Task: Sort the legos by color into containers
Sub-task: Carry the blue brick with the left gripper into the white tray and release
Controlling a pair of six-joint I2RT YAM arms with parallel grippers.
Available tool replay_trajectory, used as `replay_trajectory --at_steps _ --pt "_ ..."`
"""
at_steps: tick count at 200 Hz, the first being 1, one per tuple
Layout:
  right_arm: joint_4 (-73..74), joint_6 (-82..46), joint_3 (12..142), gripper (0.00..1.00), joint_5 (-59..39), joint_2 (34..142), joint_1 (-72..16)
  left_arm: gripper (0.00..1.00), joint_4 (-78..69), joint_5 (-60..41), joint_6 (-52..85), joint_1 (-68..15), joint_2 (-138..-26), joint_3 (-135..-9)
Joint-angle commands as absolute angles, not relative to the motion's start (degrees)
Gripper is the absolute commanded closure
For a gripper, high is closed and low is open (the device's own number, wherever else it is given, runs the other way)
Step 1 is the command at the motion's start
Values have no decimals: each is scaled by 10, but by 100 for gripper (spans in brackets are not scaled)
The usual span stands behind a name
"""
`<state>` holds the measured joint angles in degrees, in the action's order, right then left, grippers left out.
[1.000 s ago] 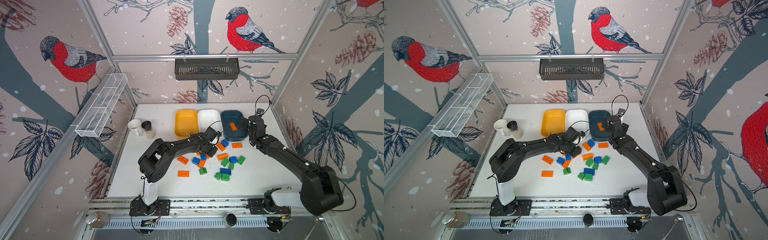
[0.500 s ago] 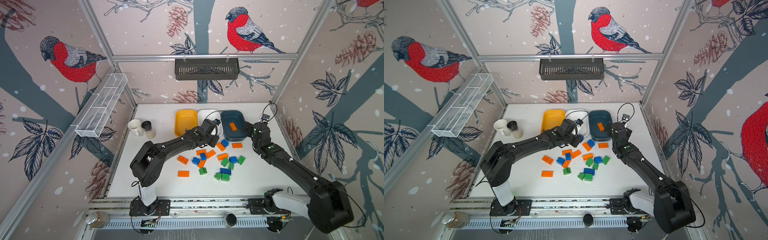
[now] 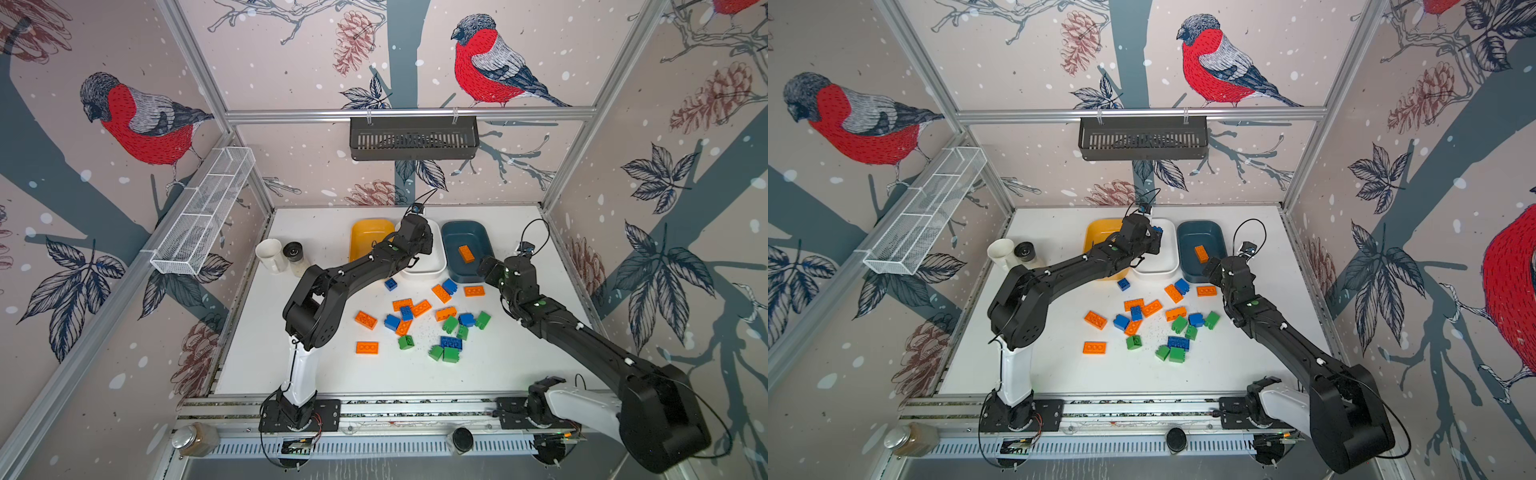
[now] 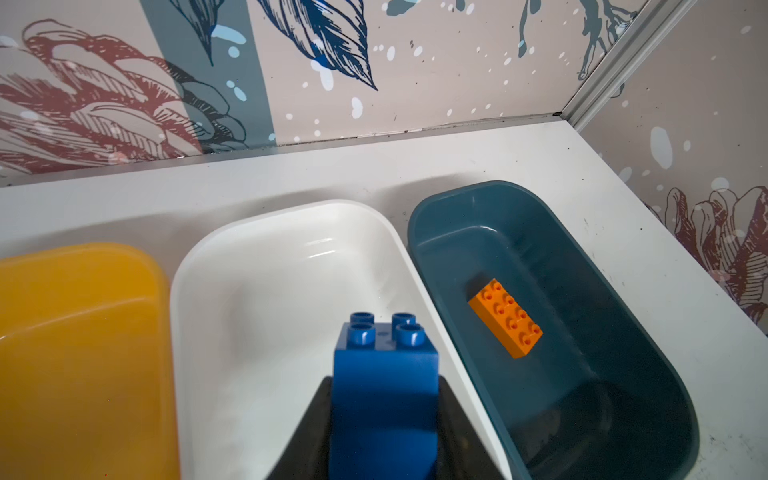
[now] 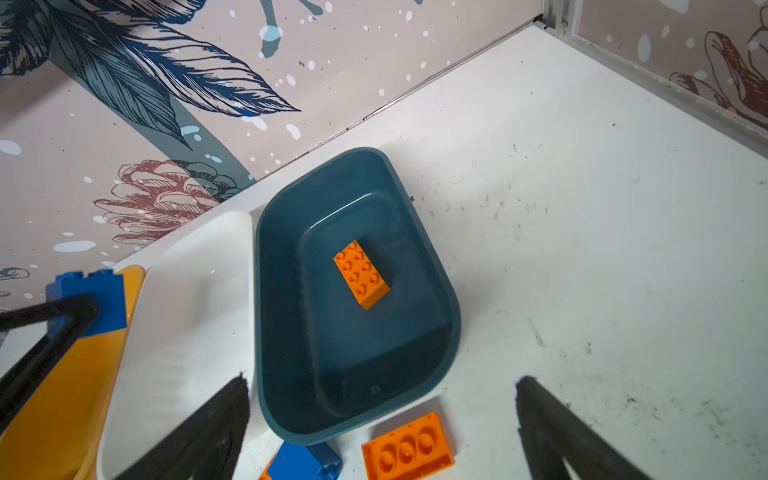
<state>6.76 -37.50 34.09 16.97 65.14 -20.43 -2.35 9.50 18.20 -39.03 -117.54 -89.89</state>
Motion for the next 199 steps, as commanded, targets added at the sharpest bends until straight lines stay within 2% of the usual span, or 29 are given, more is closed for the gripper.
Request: replay_trajectory --at_steps 1,29,72,107,154,199 --pt "59 -372 337 1 166 640 -205 74 22 147 190 -388 -1209 -937" --pt "58 -350 325 1 100 630 -206 68 51 147 190 -388 -1241 -981" --pt "29 -343 318 0 42 639 -207 46 123 71 184 -389 -1264 -1057" --pt "29 -326 315 0 -8 662 -225 24 98 49 196 -390 -1229 -1020" --pt "-37 -258 357 1 -35 727 -300 3 27 42 200 -389 -1166 -939" --pt "-140 -222 428 0 1 819 -377 3 -21 74 211 -386 -1103 -871"
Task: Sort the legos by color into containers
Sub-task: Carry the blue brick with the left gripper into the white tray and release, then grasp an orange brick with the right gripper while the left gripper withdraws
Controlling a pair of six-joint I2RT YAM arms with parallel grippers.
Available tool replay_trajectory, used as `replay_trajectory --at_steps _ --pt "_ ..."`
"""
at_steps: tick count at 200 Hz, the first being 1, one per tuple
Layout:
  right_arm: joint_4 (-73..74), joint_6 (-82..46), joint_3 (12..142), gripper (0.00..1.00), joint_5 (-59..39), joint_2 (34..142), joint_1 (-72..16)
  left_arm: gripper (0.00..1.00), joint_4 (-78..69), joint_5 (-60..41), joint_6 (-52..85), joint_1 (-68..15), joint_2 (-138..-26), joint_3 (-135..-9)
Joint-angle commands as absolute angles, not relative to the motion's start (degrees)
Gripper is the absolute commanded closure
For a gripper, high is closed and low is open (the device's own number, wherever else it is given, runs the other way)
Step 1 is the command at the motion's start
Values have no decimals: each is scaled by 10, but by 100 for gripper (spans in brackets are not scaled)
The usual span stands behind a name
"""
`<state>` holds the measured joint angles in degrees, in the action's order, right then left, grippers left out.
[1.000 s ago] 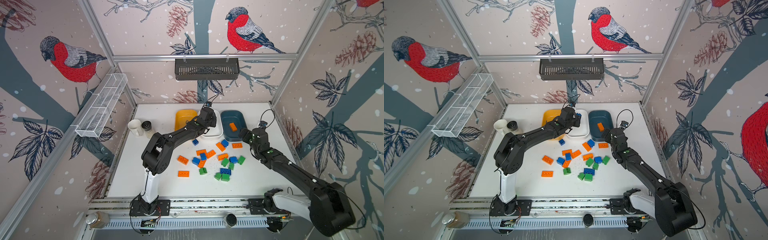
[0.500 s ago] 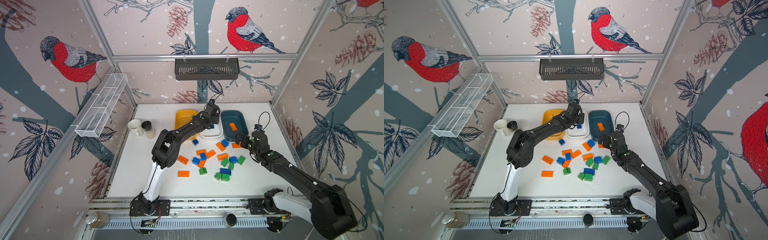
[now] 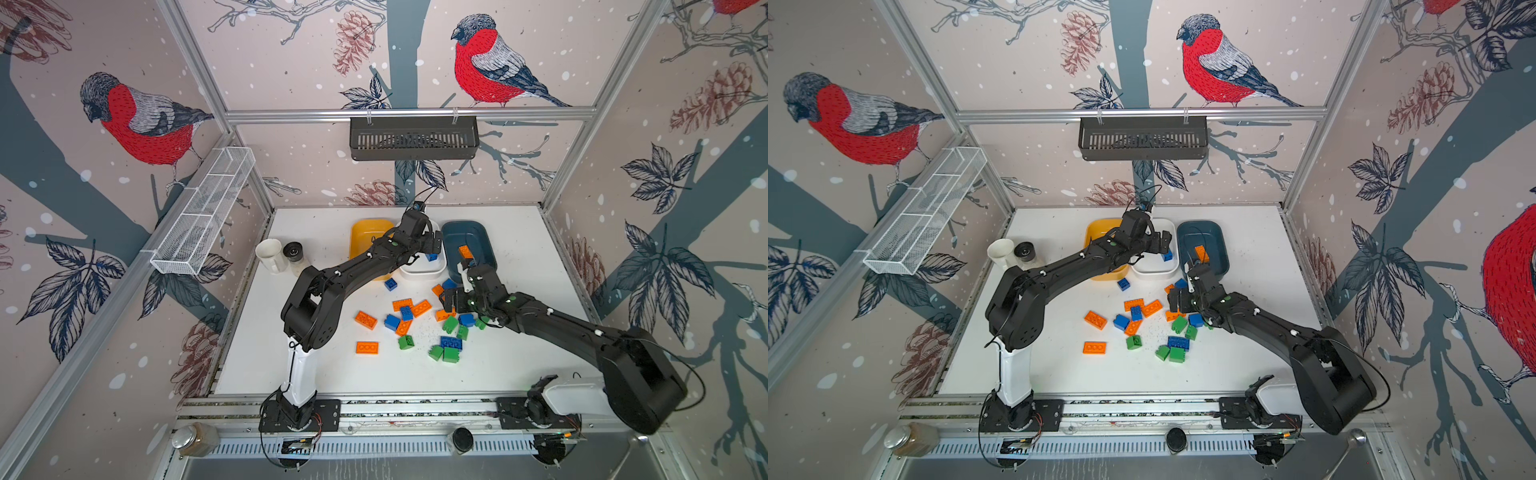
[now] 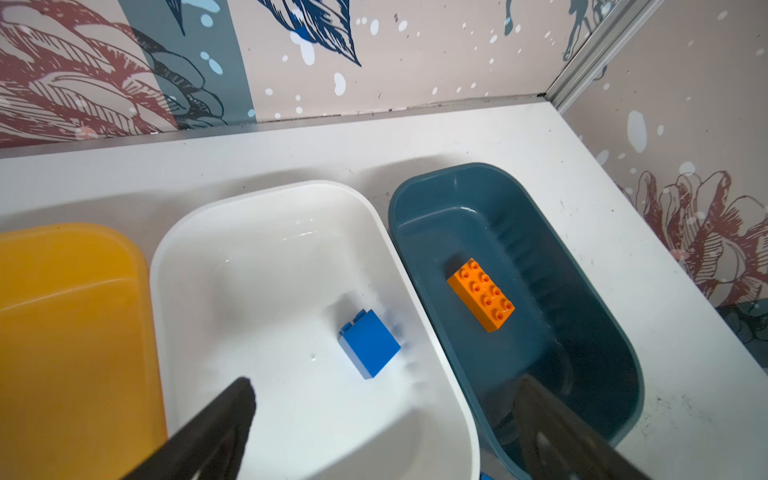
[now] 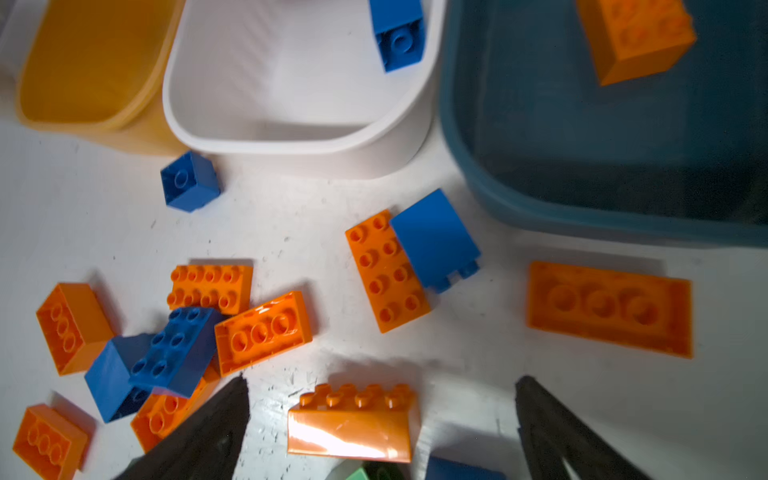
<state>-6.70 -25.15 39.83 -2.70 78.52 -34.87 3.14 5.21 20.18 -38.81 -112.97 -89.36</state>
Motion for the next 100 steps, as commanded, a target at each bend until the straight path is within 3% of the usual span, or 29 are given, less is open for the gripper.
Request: replay_trajectory --at_steps 1,67,100 --pt "-142 -222 429 0 2 821 -378 3 -22 74 211 -386 -1103 -870" --pt "-194 -251 486 1 77 900 -436 3 -21 85 216 -379 -1084 -843" --pt "-191 -258 489 9 76 918 -445 3 -18 89 218 -376 -1081 -836"
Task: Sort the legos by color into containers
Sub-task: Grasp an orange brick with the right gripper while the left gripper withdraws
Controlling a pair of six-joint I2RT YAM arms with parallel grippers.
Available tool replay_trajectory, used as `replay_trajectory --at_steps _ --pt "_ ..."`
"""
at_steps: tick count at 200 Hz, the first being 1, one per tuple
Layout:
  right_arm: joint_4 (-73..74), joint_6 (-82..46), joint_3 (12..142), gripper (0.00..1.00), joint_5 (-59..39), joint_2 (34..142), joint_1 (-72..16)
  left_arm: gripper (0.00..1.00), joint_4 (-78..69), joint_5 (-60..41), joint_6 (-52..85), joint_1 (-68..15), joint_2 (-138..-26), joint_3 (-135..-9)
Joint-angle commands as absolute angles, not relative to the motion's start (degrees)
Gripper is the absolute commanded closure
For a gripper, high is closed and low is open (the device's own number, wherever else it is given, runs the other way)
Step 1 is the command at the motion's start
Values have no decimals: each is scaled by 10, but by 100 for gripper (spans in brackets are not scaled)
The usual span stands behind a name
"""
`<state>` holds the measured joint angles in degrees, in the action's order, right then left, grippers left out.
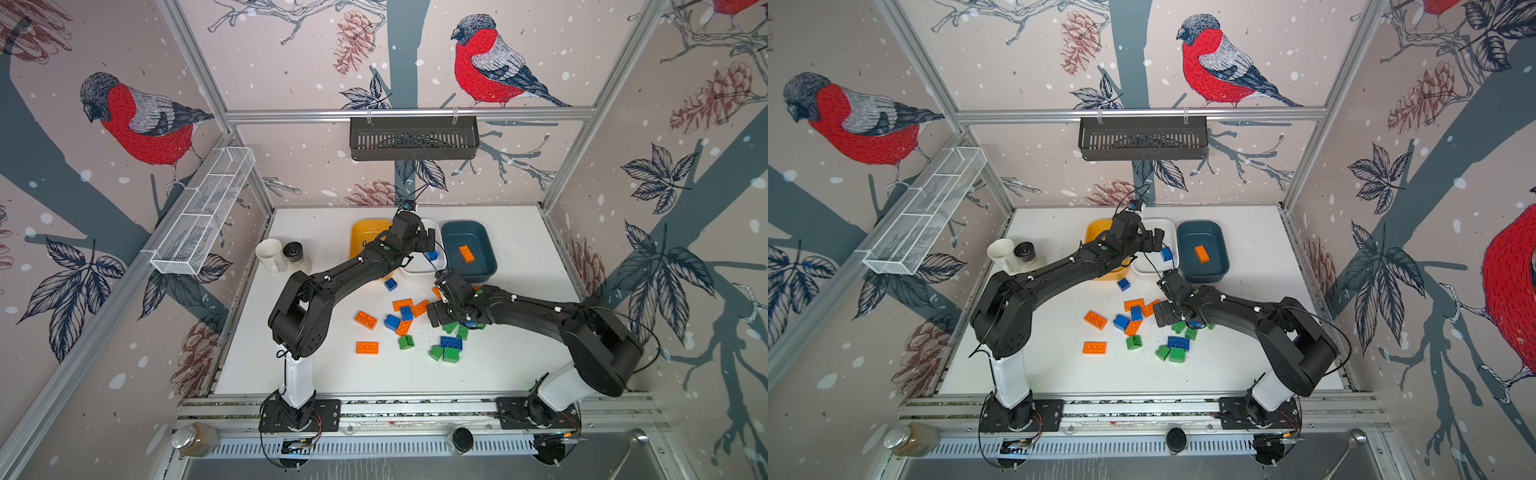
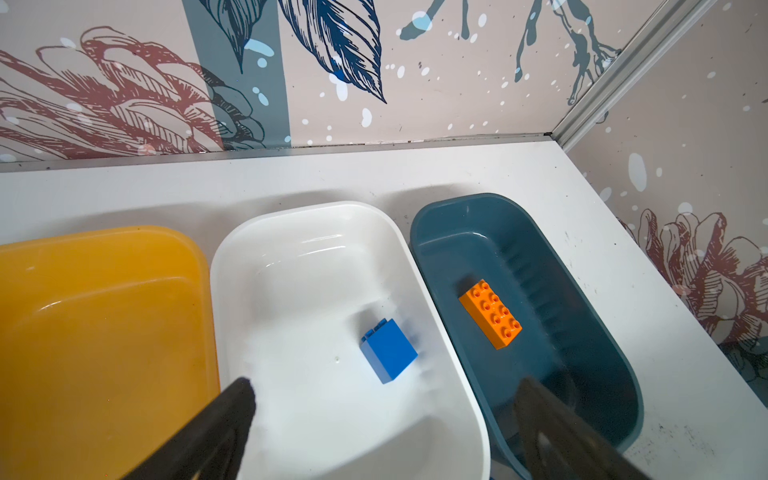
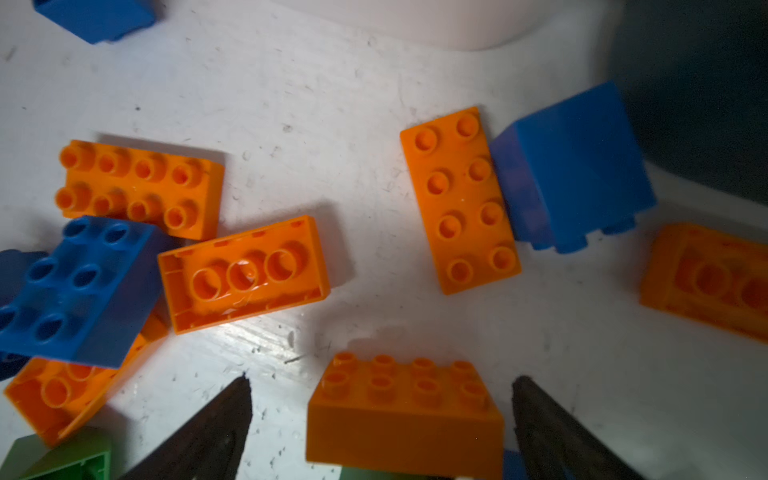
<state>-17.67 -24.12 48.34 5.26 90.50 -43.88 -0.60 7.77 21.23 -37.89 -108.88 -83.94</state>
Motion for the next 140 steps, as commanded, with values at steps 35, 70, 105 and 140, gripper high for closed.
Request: replay_trajectory --at_steps 35,70,105,140 --pt "-192 -263 492 19 86 926 -446 3 -23 91 222 -374 -1075 -824" --pt "-194 -263 496 25 89 936 -447 3 -22 90 224 -373 -1076 -820" --pt "-196 -268 495 32 99 936 -447 3 -16 109 222 -369 -1067 -814" --pt "-181 -263 480 39 114 908 -446 3 -20 135 221 -368 -1054 -800"
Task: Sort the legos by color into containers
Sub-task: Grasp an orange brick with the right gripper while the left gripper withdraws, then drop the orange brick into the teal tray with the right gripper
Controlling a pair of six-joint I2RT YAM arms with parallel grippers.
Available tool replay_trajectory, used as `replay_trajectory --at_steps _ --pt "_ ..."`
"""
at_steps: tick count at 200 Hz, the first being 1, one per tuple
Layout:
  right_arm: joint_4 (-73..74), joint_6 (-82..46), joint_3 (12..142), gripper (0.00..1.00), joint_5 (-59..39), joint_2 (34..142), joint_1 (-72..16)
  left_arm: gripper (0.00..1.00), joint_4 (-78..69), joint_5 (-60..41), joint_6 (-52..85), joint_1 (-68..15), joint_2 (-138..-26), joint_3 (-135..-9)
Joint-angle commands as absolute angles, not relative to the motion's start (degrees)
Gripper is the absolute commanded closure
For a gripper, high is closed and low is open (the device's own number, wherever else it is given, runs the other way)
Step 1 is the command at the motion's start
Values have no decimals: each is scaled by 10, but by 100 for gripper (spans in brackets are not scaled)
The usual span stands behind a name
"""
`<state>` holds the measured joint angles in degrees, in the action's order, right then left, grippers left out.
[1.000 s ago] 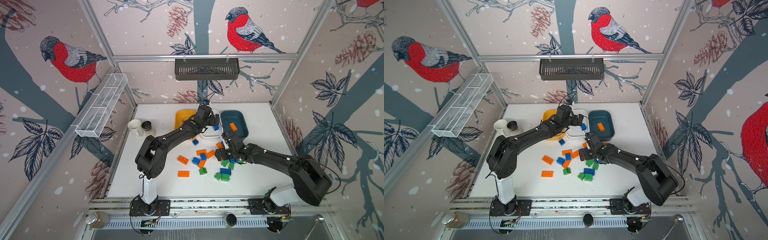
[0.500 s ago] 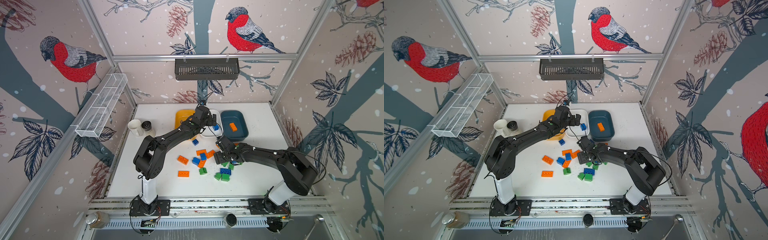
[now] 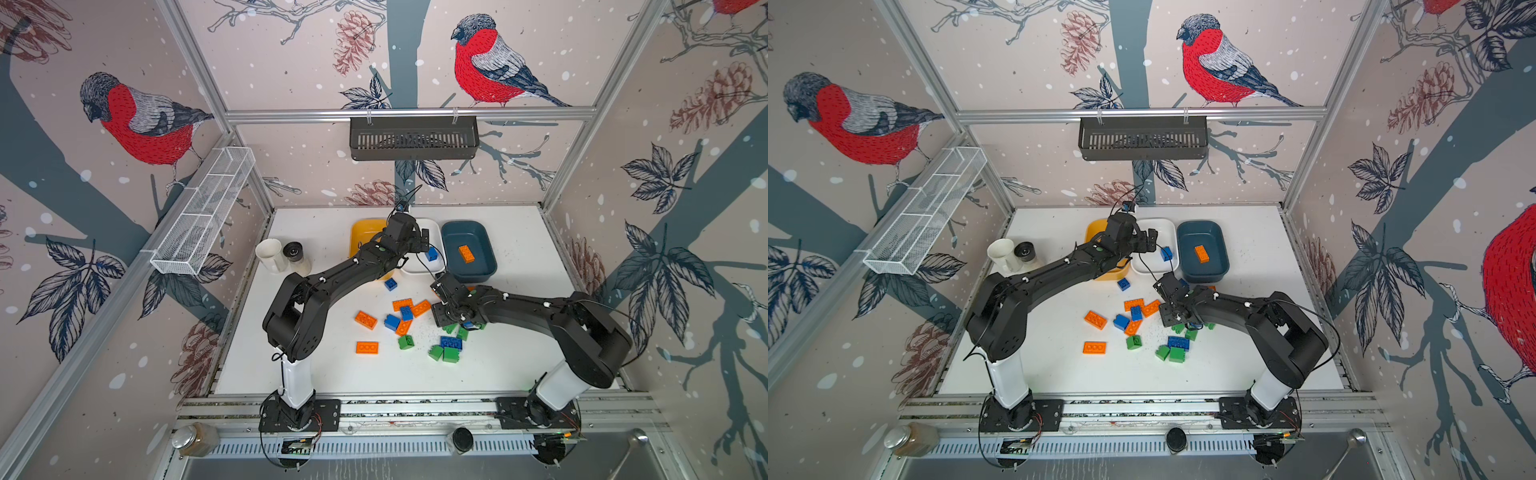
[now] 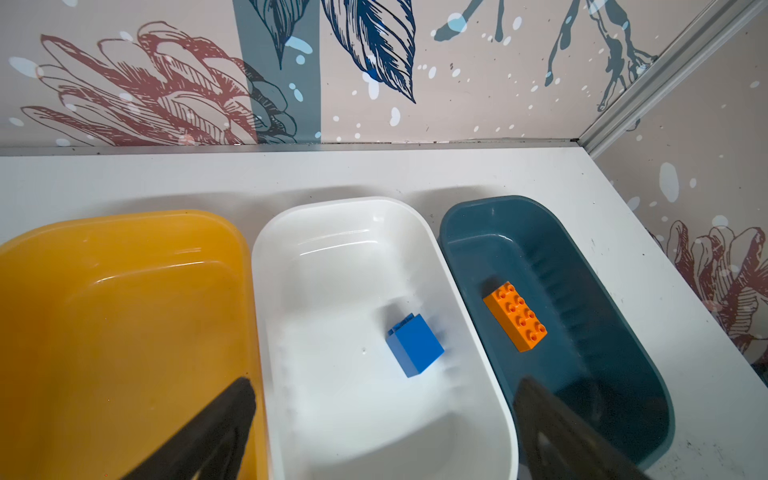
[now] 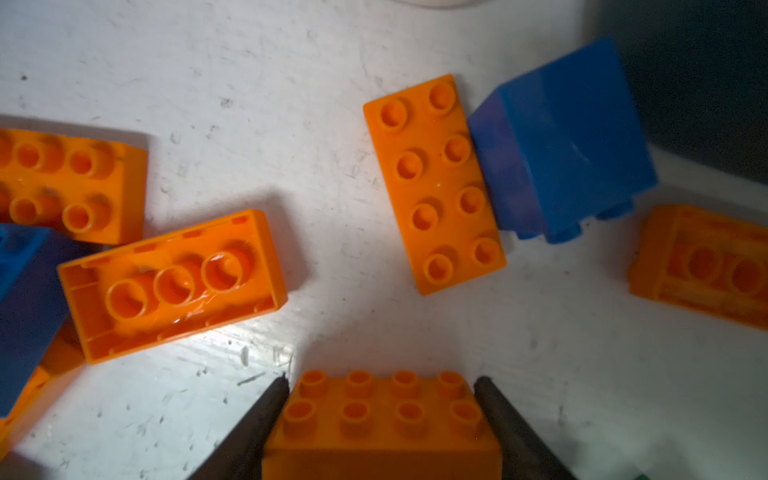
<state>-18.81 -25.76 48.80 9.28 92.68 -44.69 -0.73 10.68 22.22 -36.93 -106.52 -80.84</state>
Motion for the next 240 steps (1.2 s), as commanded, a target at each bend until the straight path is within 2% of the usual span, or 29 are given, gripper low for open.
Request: replay_trajectory --at_steps 1,67,112,171,217,240 --pt "-180 -263 480 39 114 908 -446 3 -20 136 221 -368 -1053 -800" --pt "-113 -237 447 44 123 800 -421 3 -36 171 226 -368 -1028 -768" --pt "-1 -269 445 44 84 752 -319 3 -30 146 222 -368 -1011 -755" --pt "9 -237 504 41 27 854 -206 3 -16 155 221 -383 -970 -708" --pt "-11 -228 571 39 52 942 -195 3 37 177 163 -451 -959 -701" --pt "-27 -235 610 38 62 977 -194 3 64 98 166 -468 -959 -703"
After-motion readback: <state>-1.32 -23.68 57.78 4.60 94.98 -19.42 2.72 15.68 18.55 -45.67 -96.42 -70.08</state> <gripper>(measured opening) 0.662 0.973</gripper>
